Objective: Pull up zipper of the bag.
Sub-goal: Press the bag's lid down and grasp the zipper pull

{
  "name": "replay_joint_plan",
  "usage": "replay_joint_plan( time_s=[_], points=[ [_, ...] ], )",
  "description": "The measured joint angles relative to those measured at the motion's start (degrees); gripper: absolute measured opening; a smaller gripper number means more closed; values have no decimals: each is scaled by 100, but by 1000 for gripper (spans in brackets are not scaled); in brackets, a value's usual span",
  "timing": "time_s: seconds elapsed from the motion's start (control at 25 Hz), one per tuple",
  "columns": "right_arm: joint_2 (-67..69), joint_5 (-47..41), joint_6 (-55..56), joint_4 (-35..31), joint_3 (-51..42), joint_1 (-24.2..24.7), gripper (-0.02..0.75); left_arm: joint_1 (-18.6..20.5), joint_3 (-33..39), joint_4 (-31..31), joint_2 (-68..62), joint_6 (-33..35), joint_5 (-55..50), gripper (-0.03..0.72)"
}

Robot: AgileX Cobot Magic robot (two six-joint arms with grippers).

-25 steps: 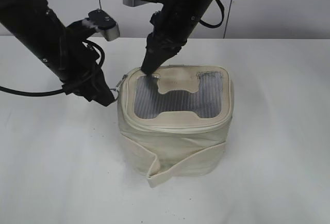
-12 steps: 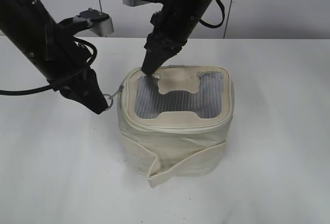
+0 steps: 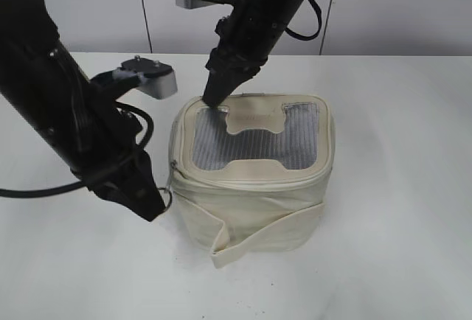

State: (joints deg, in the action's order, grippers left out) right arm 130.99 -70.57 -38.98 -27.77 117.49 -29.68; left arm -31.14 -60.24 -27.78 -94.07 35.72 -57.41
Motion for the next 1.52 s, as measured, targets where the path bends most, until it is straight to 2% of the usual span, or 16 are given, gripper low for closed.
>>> replay_joint_plan(
  time_s=[0.16,0.32,0.48,0.6,0.72,0.96,1.04,1.12,1.2,1.28,1.32,1.44,1.52],
  points=[
    [0,0,53,13,0,0,39,-778,187,26,170,-786,302,-3],
    [0,0,81,12,0,0,39,-1578,217,95,189,-1476,1087,-3],
    [0,0,99,23,0,0,39,-2111,188,70,189,-1856,1964,-3],
    [0,0,100,23,0,0,39,-2292,32,-100,156,-1921,2266,-3],
    [0,0,100,23,0,0,39,-2311,-31,-131,103,-1938,2325,-3],
    [0,0,223,17,0,5,39,-2317,-69,153,101,-2109,2027,3],
    [0,0,316,22,0,5,39,-2328,-69,373,101,-2311,1830,42],
    [0,0,396,22,0,5,57,-2346,-69,667,101,-2546,1577,138],
    [0,19,477,29,0,5,115,-2346,-69,1046,101,-2740,1397,256],
    [0,40,599,71,0,5,213,-2346,-69,1349,122,-2824,1255,372],
    [0,53,638,95,0,17,263,-2346,-69,1498,151,-2850,1225,405],
    [-15,84,787,160,0,17,363,-2346,-69,1921,309,-2873,1189,455],
    [-68,83,827,218,0,27,386,-2325,-80,2139,428,-2873,1189,463]
  ],
)
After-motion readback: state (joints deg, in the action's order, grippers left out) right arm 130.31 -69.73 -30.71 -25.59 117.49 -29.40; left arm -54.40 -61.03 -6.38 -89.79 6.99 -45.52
